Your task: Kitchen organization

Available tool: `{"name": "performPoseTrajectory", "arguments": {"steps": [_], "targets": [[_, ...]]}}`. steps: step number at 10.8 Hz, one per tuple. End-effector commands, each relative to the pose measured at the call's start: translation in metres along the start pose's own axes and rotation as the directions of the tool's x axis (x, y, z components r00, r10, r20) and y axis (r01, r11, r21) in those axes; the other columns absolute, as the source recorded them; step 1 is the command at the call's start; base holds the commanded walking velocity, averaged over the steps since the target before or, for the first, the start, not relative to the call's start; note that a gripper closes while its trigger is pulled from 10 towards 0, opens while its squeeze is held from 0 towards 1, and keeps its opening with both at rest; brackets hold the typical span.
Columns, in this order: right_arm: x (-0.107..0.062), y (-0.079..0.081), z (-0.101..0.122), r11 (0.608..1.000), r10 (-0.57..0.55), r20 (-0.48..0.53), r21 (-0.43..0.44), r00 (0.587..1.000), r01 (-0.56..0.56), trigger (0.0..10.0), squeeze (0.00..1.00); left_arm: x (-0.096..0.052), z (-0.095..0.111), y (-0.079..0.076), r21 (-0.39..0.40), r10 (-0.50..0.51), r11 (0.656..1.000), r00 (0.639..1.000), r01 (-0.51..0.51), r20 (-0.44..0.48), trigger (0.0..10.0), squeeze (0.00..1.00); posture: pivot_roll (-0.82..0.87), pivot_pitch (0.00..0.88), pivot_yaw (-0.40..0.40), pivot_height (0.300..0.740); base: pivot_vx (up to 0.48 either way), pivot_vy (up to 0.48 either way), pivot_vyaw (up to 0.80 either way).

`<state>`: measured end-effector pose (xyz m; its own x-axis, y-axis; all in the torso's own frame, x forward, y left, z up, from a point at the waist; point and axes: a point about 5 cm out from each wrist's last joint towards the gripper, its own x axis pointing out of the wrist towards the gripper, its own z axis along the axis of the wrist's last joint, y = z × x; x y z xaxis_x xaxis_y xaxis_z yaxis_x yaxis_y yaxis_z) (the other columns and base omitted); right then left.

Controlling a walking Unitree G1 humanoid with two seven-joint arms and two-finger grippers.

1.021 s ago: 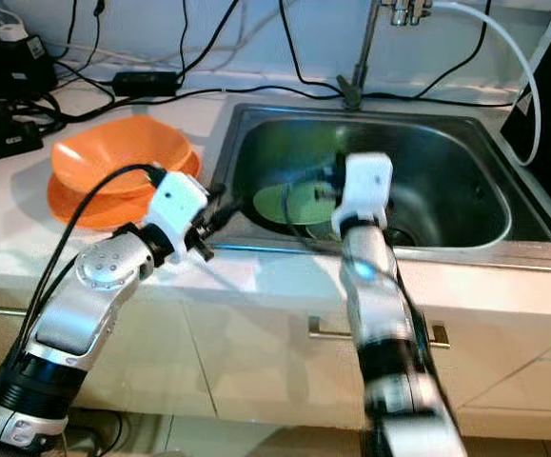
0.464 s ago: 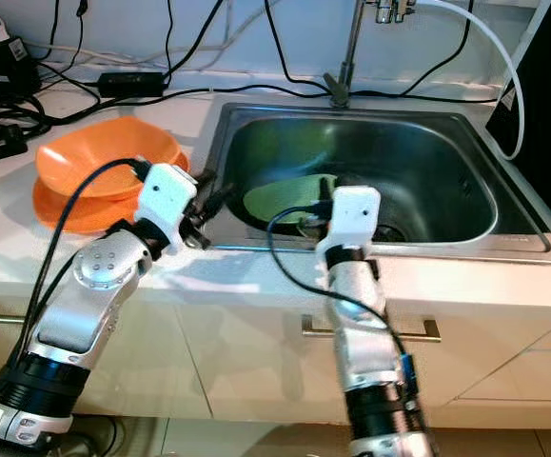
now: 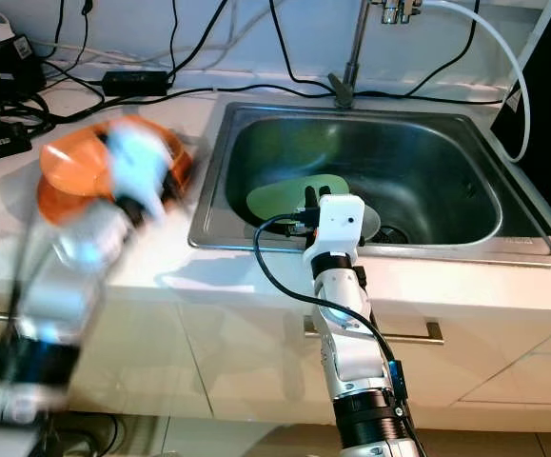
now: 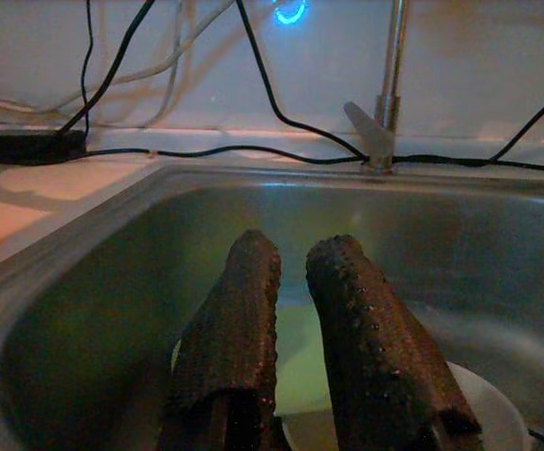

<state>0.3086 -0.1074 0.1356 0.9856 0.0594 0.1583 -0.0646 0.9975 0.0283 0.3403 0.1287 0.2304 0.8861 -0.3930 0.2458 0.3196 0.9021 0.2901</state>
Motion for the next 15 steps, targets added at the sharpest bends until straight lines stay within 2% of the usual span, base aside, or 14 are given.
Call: {"name": "performPoseTrajectory", "arguments": {"steps": [1, 2, 3, 4, 6, 7, 9, 11, 13, 14, 15], "targets": [[0.000, -0.001, -0.002, 1.000, -0.008, -0.017, -0.006, 1.000, 0.008, 10.0, 0.00, 0.005, 0.012, 0.019, -0.024, 0.087, 0.996, 0.996, -0.086, 0.028, 10.0, 0.00, -0.06, 0.000, -0.017, 0.740, 0.000, 0.000, 0.00], [0.000, 0.000, -0.002, 1.000, -0.007, -0.017, -0.006, 1.000, 0.007, 10.0, 0.00, 0.005, 0.014, 0.028, -0.042, 0.117, 0.992, 0.993, -0.116, 0.028, 10.0, 0.58, -0.06, 0.000, -0.017, 0.740, 0.000, 0.000, 0.00], [0.001, 0.000, 0.001, 1.000, -0.008, -0.007, -0.005, 1.000, 0.008, 10.0, 0.00, 0.001, 0.002, 0.039, -0.050, 0.159, 0.986, 0.987, -0.161, -0.031, 10.0, 1.00, -0.07, 0.000, -0.007, 0.740, 0.000, 0.000, 0.00], [0.001, 0.000, 0.001, 1.000, -0.014, -0.006, -0.003, 1.000, 0.014, 10.0, 0.00, -0.001, -0.002, 0.041, -0.045, 0.164, 0.985, 0.985, -0.167, -0.052, 10.0, 1.00, -0.07, 0.000, -0.007, 0.740, 0.000, 0.000, 0.00], [0.001, 0.000, 0.001, 1.000, -0.014, -0.009, -0.003, 1.000, 0.014, 10.0, 0.00, -0.003, -0.001, 0.056, -0.042, 0.230, 0.972, 0.971, -0.233, -0.065, 10.0, 1.00, -0.07, 0.000, -0.008, 0.740, 0.000, 0.000, 0.00], [0.001, 0.000, 0.000, 1.000, -0.014, -0.012, -0.002, 1.000, 0.014, 10.0, 0.00, -0.004, 0.002, 0.068, 0.015, 0.275, 0.962, 0.960, -0.274, -0.057, 10.0, 0.00, -0.07, 0.000, -0.008, 0.740, 0.000, 0.000, 0.00], [0.002, 0.000, 0.000, 1.000, -0.018, -0.013, 0.000, 1.000, 0.018, 10.0, 0.00, -0.008, -0.002, 0.082, -0.003, 0.368, 0.929, 0.925, -0.370, -0.099, 10.0, 0.00, -0.06, 0.000, -0.003, 0.740, 0.000, 0.000, 0.00], [0.002, 0.001, -0.002, 1.000, -0.017, -0.018, 0.004, 1.000, 0.017, 10.0, 0.00, -0.019, -0.018, 0.099, -0.067, 0.475, 0.865, 0.853, -0.498, -0.215, 10.0, 0.00, -0.05, 0.000, -0.009, 0.740, 0.000, 0.000, 0.00], [0.002, 0.001, -0.002, 1.000, -0.017, -0.019, 0.006, 1.000, 0.017, 10.0, 0.00, -0.025, -0.029, 0.102, -0.081, 0.506, 0.832, 0.810, -0.549, -0.295, 10.0, 0.00, -0.05, 0.000, -0.008, 0.740, 0.000, 0.000, 0.00], [0.002, 0.001, -0.001, 1.000, -0.018, -0.020, 0.007, 1.000, 0.018, 10.0, 0.00, -0.030, -0.034, 0.103, -0.071, 0.533, 0.808, 0.777, -0.585, -0.335, 10.0, 0.00, -0.05, 0.000, -0.008, 0.740, 0.000, 0.000, 0.00], [0.003, 0.001, -0.002, 1.000, -0.020, -0.021, 0.008, 1.000, 0.020, 10.0, 0.00, -0.034, -0.038, 0.104, -0.058, 0.552, 0.790, 0.750, -0.610, -0.365, 10.0, 1.00, -0.05, 0.000, -0.009, 0.740, 0.000, 0.000, 0.00]]}}
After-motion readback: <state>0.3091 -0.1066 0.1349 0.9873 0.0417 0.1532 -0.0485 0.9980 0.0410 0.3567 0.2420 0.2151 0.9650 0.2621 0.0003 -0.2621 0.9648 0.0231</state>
